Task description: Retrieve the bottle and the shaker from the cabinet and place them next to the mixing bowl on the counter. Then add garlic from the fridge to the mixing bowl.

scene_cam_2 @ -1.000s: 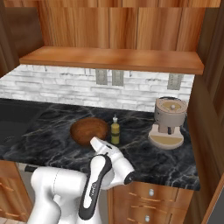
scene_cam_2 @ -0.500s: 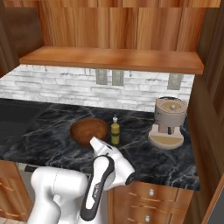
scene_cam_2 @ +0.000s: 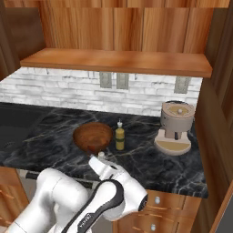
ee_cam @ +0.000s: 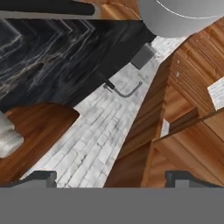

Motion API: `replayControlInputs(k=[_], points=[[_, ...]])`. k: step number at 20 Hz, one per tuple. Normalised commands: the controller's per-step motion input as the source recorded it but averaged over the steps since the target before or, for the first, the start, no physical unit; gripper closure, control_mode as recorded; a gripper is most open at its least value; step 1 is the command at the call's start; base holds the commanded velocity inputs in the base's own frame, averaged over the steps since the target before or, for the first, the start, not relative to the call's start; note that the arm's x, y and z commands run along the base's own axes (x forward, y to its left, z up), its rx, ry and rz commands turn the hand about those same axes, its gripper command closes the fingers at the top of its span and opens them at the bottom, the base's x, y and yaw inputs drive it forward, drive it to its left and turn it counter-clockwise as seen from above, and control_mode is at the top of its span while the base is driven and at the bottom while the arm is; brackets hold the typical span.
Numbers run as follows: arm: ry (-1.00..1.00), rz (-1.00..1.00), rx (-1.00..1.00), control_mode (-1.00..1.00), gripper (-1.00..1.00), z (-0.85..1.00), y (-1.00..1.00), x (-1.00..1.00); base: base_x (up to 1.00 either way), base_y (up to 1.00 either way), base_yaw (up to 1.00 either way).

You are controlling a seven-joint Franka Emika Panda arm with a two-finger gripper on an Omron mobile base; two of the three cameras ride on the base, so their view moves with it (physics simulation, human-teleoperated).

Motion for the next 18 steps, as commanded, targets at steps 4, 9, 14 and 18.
replayControlInputs(k=[4,9,14,18], points=[[-0.98,0.00,-0.54,-1.00,-1.00,0.13,0.01,-0.96,0.00,0.00,0.00],[-0.87,-0.01,-0.64,-1.00,-1.00,0.23,0.10,-0.85,0.00,0.00,0.00],[-0.37,-0.06,-0.77,-1.00,-1.00,0.37,0.40,-0.21,0.00,0.00,0.00],[-0.03,-0.01,-0.78,-1.00,-1.00,0.42,0.41,0.05,0.00,0.00,0.00]])
